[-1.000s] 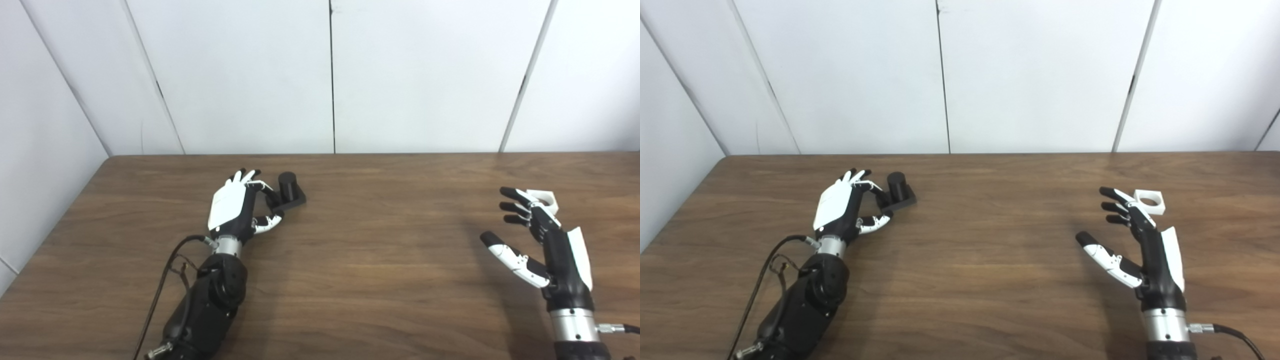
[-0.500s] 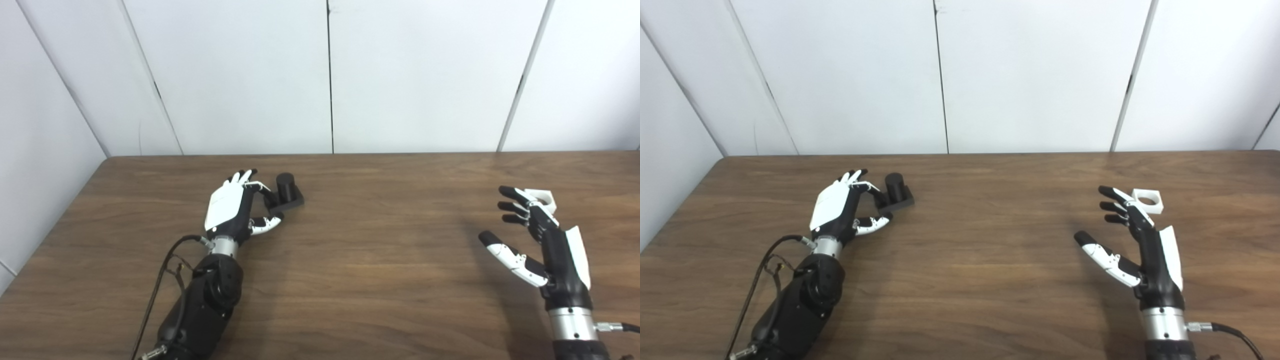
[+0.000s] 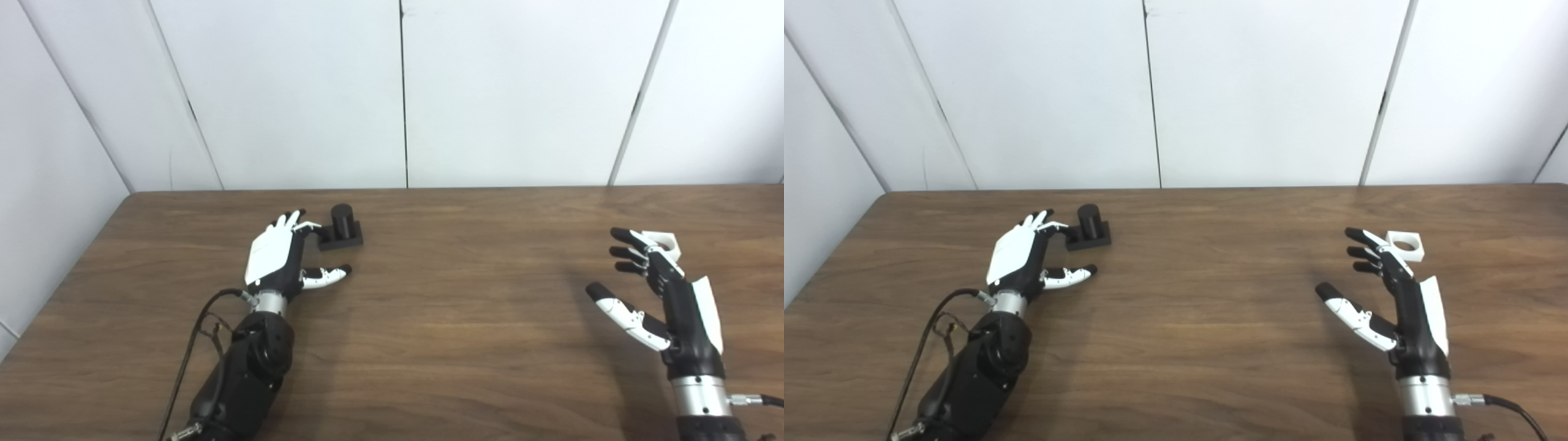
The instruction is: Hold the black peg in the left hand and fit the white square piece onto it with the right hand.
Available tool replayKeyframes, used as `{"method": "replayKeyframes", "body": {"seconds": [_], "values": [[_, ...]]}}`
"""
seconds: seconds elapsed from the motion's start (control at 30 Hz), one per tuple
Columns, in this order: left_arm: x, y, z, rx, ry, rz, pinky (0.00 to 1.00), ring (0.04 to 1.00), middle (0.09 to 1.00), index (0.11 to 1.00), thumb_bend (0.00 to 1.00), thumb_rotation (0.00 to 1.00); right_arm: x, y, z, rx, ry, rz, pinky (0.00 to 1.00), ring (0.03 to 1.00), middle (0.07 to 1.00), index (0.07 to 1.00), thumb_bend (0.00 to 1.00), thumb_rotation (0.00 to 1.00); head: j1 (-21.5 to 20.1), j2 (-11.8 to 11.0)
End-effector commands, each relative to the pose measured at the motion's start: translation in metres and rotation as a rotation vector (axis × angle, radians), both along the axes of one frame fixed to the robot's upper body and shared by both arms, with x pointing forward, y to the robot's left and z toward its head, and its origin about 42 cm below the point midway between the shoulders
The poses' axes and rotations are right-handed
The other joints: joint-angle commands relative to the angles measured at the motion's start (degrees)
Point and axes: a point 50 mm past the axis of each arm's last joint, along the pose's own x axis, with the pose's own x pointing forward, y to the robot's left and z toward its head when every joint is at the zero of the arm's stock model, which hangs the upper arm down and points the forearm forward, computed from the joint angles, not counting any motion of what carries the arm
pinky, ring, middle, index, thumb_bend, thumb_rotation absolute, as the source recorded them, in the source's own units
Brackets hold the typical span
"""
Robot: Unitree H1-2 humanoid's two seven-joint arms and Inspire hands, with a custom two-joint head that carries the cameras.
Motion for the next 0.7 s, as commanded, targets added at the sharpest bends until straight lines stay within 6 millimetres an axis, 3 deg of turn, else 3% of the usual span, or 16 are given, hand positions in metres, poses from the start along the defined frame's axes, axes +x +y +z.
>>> {"method": "replayKeyframes", "body": {"seconds": [0.0,0.67], "values": [[0.0068,0.005,0.0124,0.026,-0.03,-0.005,1.0,1.0,0.965,0.657,0.92,0.32,-0.0014,-0.0058,-0.0081,-0.026,0.016,-0.005,0.7,0.763,0.83,0.792,0.6,0.5,0.1,0.0],[0.0027,0.0074,0.0172,-0.016,-0.098,-0.036,0.98,0.996,0.96,0.592,0.87,0.26,-0.001,-0.0018,-0.0113,-0.022,0.023,-0.003,0.71,0.769,0.83,0.794,0.6,0.51,0.6,0.1]]}}
